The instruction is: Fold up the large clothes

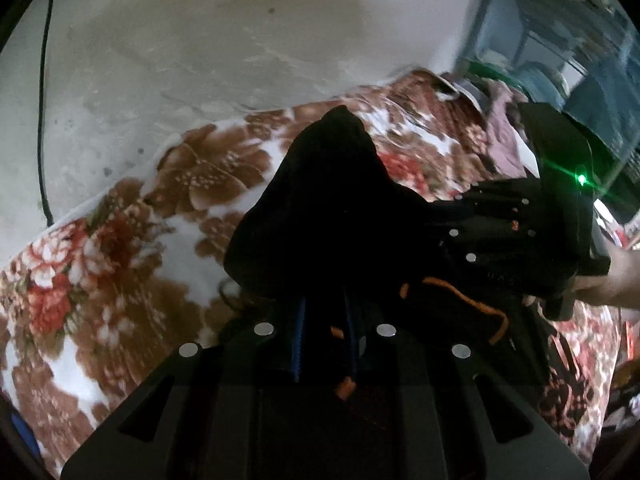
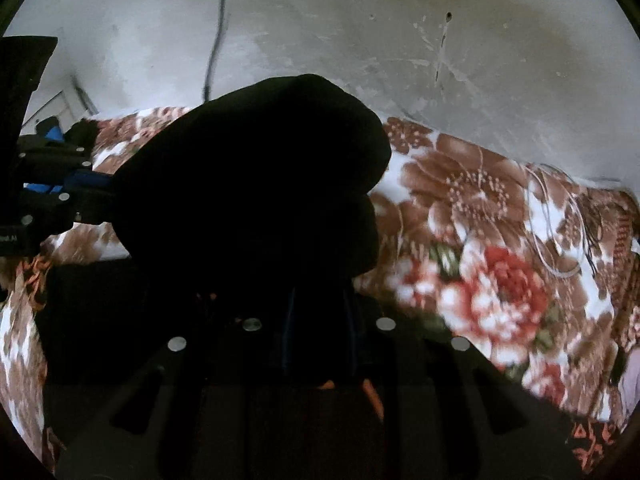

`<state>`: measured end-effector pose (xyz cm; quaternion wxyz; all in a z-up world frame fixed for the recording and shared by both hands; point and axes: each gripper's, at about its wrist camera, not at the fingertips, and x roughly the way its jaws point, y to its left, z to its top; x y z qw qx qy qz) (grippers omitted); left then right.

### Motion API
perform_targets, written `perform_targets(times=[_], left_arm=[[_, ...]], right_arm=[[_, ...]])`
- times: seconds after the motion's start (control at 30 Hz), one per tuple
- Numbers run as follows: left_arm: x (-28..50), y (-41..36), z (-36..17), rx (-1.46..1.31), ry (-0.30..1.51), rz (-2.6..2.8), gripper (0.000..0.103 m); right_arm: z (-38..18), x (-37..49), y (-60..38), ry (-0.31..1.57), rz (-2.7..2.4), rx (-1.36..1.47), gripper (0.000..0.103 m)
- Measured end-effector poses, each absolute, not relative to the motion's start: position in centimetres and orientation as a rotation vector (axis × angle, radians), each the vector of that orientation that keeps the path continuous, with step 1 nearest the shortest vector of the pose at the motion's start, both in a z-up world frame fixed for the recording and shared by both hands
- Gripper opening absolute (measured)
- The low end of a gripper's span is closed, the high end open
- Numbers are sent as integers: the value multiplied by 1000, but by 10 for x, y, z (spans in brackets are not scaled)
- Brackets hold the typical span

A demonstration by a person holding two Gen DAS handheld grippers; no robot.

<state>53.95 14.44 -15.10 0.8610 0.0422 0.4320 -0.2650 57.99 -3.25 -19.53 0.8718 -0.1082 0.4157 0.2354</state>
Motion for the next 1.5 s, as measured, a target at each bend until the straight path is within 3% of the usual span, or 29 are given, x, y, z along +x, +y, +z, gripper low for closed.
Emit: perform_targets(times=[0.2, 0.57, 0.6, 0.63, 0.67, 0.7, 0.83, 0.9, 1.1, 1.3, 1.5], left_arm=[[457, 122, -166, 116, 928, -584, 15], [359, 109, -267, 88, 998, -534, 16], [354, 109, -272, 82, 1000, -524, 23], [348, 108, -278, 83, 998, -517, 36], [341, 106, -284, 90, 1003, -516, 43], [334, 103, -291, 101, 1008, -513, 57], [319, 103, -297, 106, 1020, -478, 79], [314, 106, -293, 91, 1030, -463, 82], [307, 124, -249, 141, 1044, -457, 82], [355, 131, -206, 41, 1008, -493, 88], [399, 100, -237, 156, 1019, -583, 88]], right_arm=[[-205, 511, -37, 882, 533, -229, 21], [-279, 403, -58, 964, 516, -273, 29], [-279, 390, -60, 956, 524, -261, 41], [-279, 381, -61, 932, 530, -264, 61], [-282, 367, -62, 928, 532, -289, 65], [-285, 359, -63, 930, 532, -308, 65], [-308, 335, -74, 976, 527, -357, 67], [-313, 331, -85, 1016, 508, -331, 69], [-265, 336, -108, 983, 478, -283, 91], [-202, 398, -93, 890, 572, -275, 95], [-205, 462, -45, 885, 735, -399, 95]])
